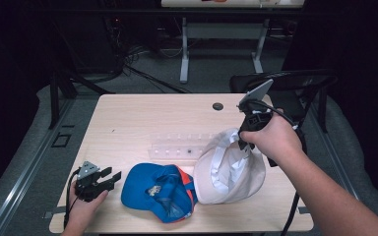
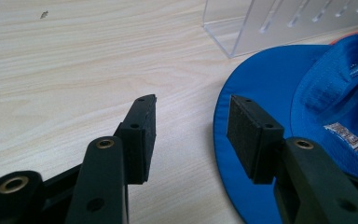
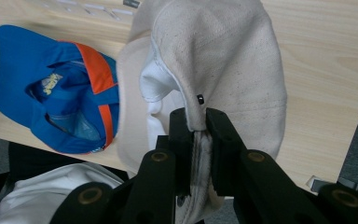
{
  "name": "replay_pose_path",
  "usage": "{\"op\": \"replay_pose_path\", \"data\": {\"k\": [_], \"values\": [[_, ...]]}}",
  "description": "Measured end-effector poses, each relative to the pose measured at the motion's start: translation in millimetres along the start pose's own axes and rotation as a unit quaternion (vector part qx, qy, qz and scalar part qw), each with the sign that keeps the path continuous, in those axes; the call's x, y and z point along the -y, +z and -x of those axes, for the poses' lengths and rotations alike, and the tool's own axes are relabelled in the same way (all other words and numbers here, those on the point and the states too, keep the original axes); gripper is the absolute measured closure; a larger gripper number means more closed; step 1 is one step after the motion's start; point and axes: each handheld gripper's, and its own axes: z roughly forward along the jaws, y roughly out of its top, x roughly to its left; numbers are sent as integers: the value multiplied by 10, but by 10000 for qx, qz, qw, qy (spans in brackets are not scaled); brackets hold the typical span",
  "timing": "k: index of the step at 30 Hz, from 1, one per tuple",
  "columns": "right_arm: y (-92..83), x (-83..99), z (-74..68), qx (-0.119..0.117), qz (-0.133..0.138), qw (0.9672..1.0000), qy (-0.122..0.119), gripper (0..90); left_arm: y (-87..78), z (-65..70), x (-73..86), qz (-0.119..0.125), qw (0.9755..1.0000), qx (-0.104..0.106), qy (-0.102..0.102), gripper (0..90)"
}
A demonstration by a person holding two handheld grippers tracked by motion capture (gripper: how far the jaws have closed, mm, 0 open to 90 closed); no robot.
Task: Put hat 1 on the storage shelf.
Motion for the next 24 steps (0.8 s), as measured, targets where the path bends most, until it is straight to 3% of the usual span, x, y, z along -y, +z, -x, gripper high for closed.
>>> {"op": "replay_pose_path", "data": {"k": [2, 6, 17, 18, 20, 21, 24], "values": [[-127, -16, 8, -50, -64, 10000, -14, 813, 0, 1, 0, -5, 10000, 0, 7, 528], [-203, -21, 11, -101, 21, 9999, 92, 814, 2, 2, 0, -8, 10000, 4, 9, 528], [-444, -48, 125, 35, -34, 9995, 327, 814, 1, 4, 1, -2, 10000, 2, 6, 528], [-454, -55, 143, -102, -52, 9992, 382, 814, 0, 4, 2, 0, 10000, 1, 0, 528], [-459, -58, 149, -160, -77, 9990, 407, 814, 0, 3, 2, 0, 10000, -3, 1, 529], [-469, -69, 172, -395, -124, 9980, 479, 814, 0, 3, 3, 5, 10000, -4, -6, 528], [-479, -77, 195, -615, -145, 9967, 512, 814, -2, 3, 3, 8, 10000, -5, -7, 528]]}}
